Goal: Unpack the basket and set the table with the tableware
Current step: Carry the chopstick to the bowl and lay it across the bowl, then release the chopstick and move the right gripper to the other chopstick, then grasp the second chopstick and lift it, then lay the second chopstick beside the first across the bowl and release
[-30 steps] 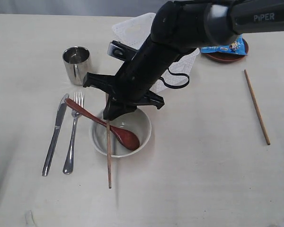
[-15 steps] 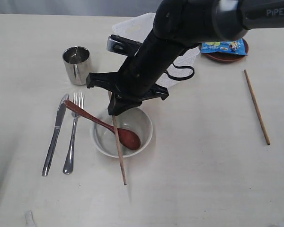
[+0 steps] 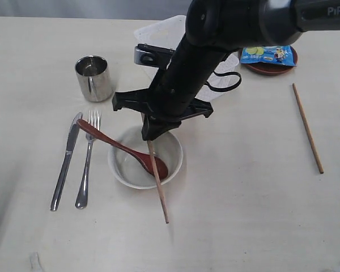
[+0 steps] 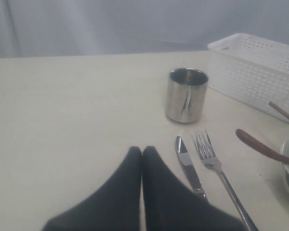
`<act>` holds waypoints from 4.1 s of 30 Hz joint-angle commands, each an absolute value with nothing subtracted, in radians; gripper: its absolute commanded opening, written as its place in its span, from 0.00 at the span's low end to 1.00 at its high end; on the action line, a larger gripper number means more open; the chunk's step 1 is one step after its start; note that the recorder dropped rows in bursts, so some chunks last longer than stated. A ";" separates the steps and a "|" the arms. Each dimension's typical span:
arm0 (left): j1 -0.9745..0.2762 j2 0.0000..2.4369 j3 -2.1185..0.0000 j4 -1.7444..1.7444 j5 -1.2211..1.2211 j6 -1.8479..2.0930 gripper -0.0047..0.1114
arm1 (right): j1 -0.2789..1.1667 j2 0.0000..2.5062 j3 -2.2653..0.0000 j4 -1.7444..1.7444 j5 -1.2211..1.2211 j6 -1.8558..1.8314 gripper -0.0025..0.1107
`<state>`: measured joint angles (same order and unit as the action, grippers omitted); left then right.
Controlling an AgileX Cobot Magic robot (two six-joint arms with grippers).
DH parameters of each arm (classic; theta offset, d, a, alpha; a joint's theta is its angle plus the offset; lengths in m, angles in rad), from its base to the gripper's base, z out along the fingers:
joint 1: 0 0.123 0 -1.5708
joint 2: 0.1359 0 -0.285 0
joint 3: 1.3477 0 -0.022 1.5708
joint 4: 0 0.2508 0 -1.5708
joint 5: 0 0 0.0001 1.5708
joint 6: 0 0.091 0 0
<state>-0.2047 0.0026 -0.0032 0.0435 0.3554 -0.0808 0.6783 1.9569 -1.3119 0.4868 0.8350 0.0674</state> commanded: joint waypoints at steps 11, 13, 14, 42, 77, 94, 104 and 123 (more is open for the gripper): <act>-0.210 0.000 0.000 0.052 0.345 -0.085 0.04 | 0.677 1.988 -1.308 0.471 0.845 0.101 0.08; -0.210 0.000 0.000 0.052 0.345 -0.085 0.04 | 0.677 1.995 -1.308 0.471 0.842 0.097 0.20; -0.210 0.000 0.000 0.052 0.345 -0.085 0.04 | 0.677 1.996 -1.308 0.471 0.843 0.097 0.25; -0.210 0.000 0.000 0.052 0.345 -0.085 0.04 | 0.516 1.727 -1.400 0.171 1.056 0.093 0.44; -0.210 0.000 0.000 0.052 0.345 -0.085 0.04 | -0.006 2.177 -1.378 -0.008 0.975 0.037 0.10; -0.210 0.000 0.000 0.052 0.345 -0.085 0.04 | 0.069 1.796 -1.343 0.335 1.007 -0.057 0.02; -0.210 0.000 0.000 0.052 0.345 -0.085 0.04 | 0.459 1.649 -1.216 0.530 0.893 -0.094 0.02; -0.210 0.000 0.000 0.052 0.345 -0.085 0.04 | 0.676 1.903 -1.220 0.732 0.766 -0.094 0.02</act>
